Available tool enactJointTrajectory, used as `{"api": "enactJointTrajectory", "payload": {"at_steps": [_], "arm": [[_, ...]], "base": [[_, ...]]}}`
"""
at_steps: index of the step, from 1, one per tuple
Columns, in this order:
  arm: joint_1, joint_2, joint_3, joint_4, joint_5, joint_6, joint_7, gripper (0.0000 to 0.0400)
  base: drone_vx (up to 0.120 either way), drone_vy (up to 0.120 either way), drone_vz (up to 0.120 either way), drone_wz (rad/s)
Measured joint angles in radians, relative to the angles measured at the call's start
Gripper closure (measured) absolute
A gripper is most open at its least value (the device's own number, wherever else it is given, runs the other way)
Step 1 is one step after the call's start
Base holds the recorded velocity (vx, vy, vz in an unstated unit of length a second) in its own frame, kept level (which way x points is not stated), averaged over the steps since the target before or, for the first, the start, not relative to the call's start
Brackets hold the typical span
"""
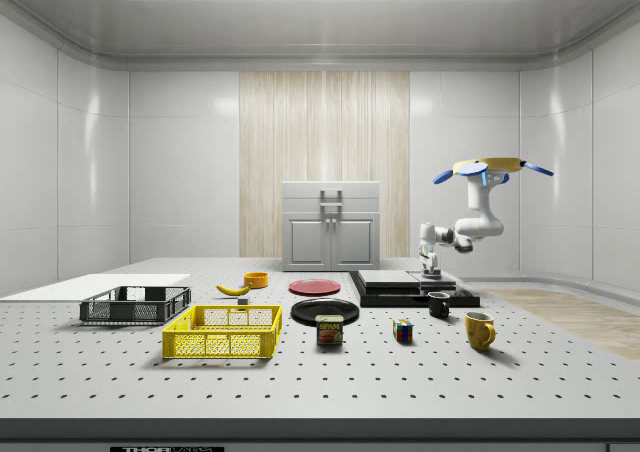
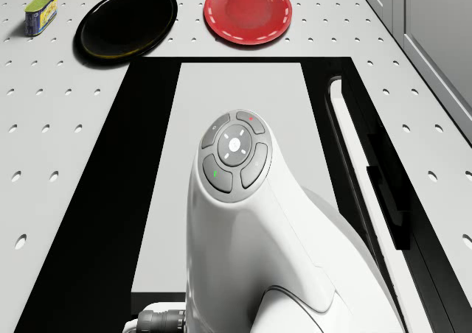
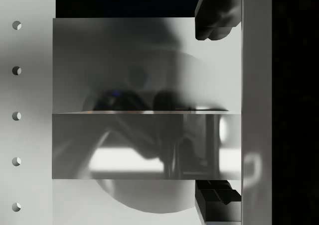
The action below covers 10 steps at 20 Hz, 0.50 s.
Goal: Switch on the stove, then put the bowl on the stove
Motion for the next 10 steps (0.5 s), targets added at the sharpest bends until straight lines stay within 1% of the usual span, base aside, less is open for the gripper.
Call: {"api": "enactJointTrajectory", "payload": {"at_steps": [10], "arm": [[-0.008, -0.032, 0.007, 0.002, 0.015, 0.030, 0.007, 0.0000]], "base": [[0.000, 0.000, 0.000, 0.000]]}}
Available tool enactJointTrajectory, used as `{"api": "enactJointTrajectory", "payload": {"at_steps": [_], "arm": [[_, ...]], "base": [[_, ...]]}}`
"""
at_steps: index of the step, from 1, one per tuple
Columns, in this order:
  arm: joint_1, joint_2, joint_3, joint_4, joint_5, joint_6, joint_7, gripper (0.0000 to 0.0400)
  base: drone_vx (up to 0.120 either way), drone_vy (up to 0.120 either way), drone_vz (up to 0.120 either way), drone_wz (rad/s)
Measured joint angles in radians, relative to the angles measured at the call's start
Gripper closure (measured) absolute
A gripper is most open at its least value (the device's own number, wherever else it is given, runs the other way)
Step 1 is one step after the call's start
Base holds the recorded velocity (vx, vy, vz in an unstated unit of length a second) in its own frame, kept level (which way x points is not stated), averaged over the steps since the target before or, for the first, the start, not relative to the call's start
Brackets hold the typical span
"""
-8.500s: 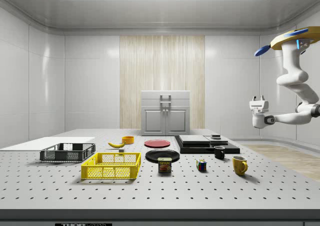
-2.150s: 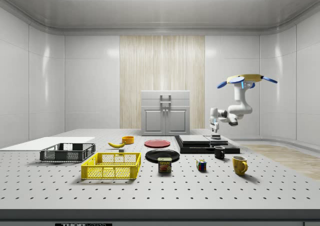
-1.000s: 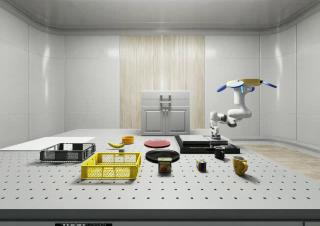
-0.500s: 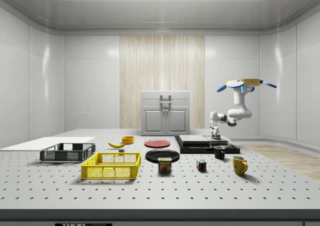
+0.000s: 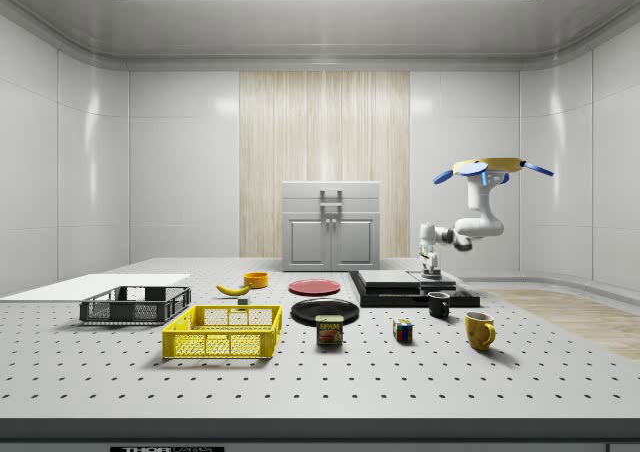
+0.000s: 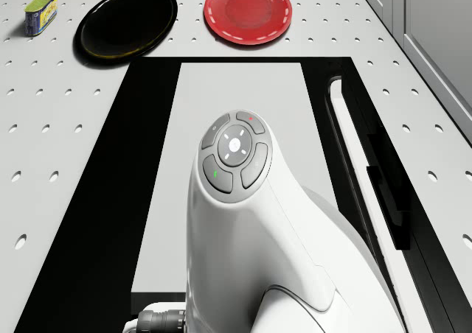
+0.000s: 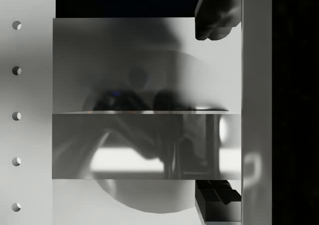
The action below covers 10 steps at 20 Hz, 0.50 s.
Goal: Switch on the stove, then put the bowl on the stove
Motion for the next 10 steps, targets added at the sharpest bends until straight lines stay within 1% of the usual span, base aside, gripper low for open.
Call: {"api": "enactJointTrajectory", "payload": {"at_steps": [8, 10], "arm": [[-0.029, -0.019, 0.004, 0.001, 0.008, 0.018, 0.028, 0.0000], [-0.030, -0.020, 0.003, 0.002, 0.009, 0.021, 0.009, 0.0000]], "base": [[0.000, 0.000, 0.000, 0.000], [0.000, 0.000, 0.000, 0.000]]}}
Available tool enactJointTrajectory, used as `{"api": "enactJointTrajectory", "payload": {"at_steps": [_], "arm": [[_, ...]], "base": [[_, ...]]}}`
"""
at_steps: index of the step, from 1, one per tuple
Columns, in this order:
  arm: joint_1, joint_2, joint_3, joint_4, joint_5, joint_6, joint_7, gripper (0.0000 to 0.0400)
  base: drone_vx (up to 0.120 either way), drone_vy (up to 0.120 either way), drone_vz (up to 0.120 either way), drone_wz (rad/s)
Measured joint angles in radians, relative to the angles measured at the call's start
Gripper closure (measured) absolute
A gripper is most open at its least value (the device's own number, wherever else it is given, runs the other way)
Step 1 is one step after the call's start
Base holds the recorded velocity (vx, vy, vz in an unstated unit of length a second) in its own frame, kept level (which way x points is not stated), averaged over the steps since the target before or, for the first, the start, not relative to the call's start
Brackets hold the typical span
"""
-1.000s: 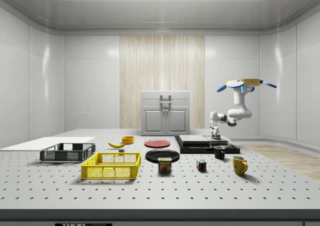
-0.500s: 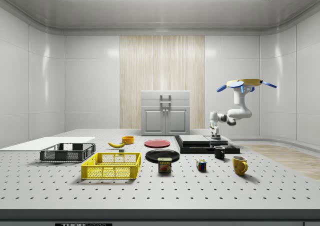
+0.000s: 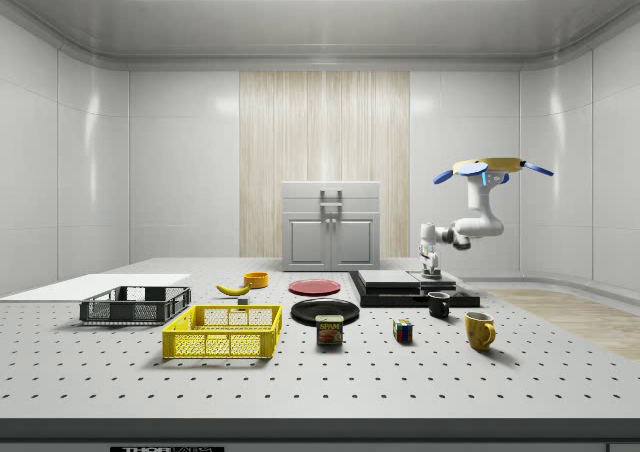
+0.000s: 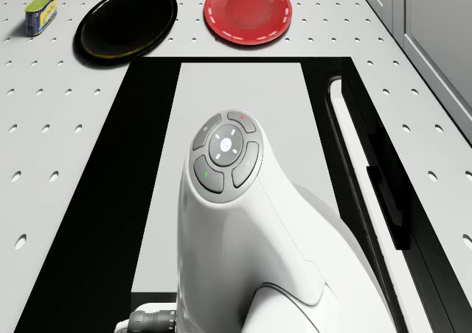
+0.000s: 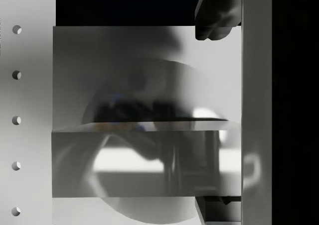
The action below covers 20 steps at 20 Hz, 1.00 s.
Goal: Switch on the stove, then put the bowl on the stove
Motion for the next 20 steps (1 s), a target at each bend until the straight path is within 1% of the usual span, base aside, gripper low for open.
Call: {"api": "enactJointTrajectory", "payload": {"at_steps": [3, 4, 5, 11, 19, 20], "arm": [[-0.016, -0.004, 0.001, 0.000, 0.002, 0.003, 0.016, 0.0000], [-0.013, -0.003, 0.001, 0.008, 0.000, 0.007, -0.022, 0.0000], [-0.010, 0.001, -0.002, 0.007, -0.002, 0.005, -0.025, 0.0000], [-0.060, -0.005, 0.002, 0.004, 0.002, 0.006, 0.059, 0.0000], [-0.086, -0.020, 0.006, 0.005, 0.010, 0.018, 0.097, 0.0000], [-0.087, -0.022, 0.007, 0.005, 0.011, 0.020, 0.099, 0.0000]], "base": [[0.000, 0.000, 0.000, 0.000], [0.000, 0.000, 0.000, 0.000], [0.000, 0.000, 0.000, 0.000], [0.000, 0.000, 0.000, 0.000], [0.000, 0.000, 0.000, 0.000], [0.000, 0.000, 0.120, 0.000]]}}
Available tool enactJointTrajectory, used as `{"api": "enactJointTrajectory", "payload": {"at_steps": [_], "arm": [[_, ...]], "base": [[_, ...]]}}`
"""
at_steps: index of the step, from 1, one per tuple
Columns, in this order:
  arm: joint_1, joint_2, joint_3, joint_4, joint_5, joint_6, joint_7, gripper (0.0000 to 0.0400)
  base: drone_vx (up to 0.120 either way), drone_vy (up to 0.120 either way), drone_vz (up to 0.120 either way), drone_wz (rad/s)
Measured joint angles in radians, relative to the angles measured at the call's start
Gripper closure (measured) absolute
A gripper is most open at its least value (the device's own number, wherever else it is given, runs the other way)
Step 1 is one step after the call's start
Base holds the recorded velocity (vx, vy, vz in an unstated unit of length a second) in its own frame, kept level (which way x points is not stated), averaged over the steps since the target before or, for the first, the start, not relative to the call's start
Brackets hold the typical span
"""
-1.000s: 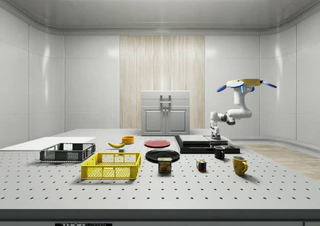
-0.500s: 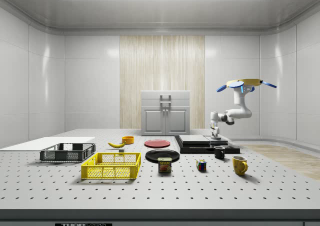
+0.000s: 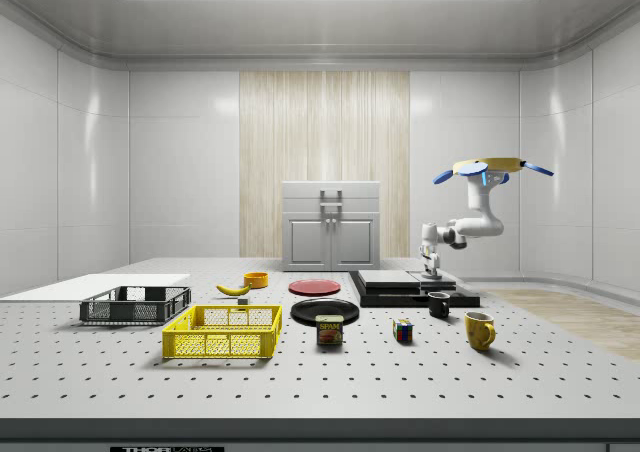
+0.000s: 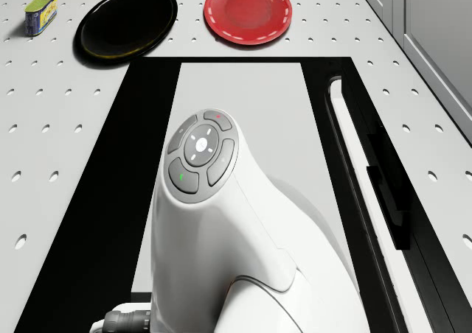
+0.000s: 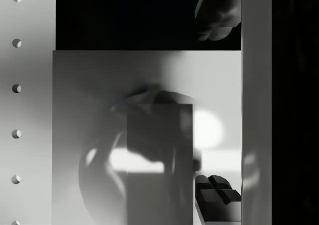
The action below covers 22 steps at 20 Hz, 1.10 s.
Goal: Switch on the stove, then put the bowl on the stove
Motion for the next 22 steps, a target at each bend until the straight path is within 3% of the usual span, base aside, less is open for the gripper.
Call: {"api": "enactJointTrajectory", "payload": {"at_steps": [4, 11, 16, 22], "arm": [[-0.004, -0.009, 0.002, 0.000, 0.004, 0.008, 0.005, 0.0000], [-0.009, -0.023, 0.004, 0.001, 0.010, 0.021, 0.011, 0.0000], [-0.011, -0.033, 0.006, 0.002, 0.014, 0.030, 0.013, 0.0000], [-0.005, -0.045, 0.008, 0.001, 0.019, 0.042, 0.007, 0.0000]], "base": [[0.000, 0.000, 0.080, 0.000], [0.120, 0.000, 0.000, 0.000], [0.120, -0.096, 0.000, 0.000], [0.120, 0.000, 0.000, 0.000]]}}
